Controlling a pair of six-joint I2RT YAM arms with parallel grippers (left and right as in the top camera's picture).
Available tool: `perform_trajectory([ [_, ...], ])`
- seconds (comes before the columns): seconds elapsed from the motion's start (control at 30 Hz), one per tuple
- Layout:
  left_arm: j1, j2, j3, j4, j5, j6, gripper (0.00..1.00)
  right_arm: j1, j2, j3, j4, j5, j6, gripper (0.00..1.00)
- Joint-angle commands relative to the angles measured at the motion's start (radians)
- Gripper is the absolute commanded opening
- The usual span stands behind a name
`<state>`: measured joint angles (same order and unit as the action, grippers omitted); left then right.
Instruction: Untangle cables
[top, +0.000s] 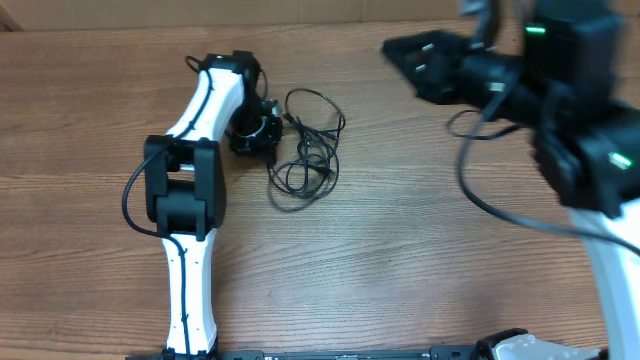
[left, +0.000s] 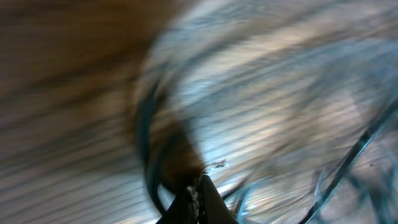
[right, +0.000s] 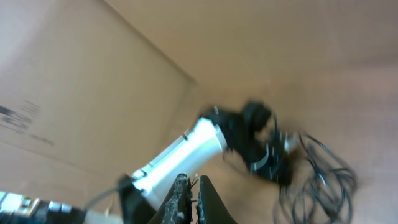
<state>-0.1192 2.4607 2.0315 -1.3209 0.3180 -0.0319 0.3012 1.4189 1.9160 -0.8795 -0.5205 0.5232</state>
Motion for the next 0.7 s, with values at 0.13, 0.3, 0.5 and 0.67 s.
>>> perform_trajectory([
  [0.13, 0.090, 0.047, -0.022, 0.016, -0.145, -0.029, 0.04, -0.097, -0.059, 0.045, 0.089, -0.005, -0.009, 0.04],
  [0.3, 0.106, 0.047, -0.022, 0.017, -0.141, -0.028, 0.04, -0.123, -0.048, 0.036, -0.006, -0.004, -0.009, 0.15],
  [0.5, 0.095, 0.047, -0.022, 0.024, -0.054, 0.064, 0.04, -0.123, 0.041, 0.029, -0.179, 0.006, -0.009, 0.76],
  [0.67, 0.074, 0.047, -0.022, 0.028, -0.054, 0.101, 0.04, -0.123, 0.152, 0.029, -0.267, 0.006, -0.008, 1.00],
])
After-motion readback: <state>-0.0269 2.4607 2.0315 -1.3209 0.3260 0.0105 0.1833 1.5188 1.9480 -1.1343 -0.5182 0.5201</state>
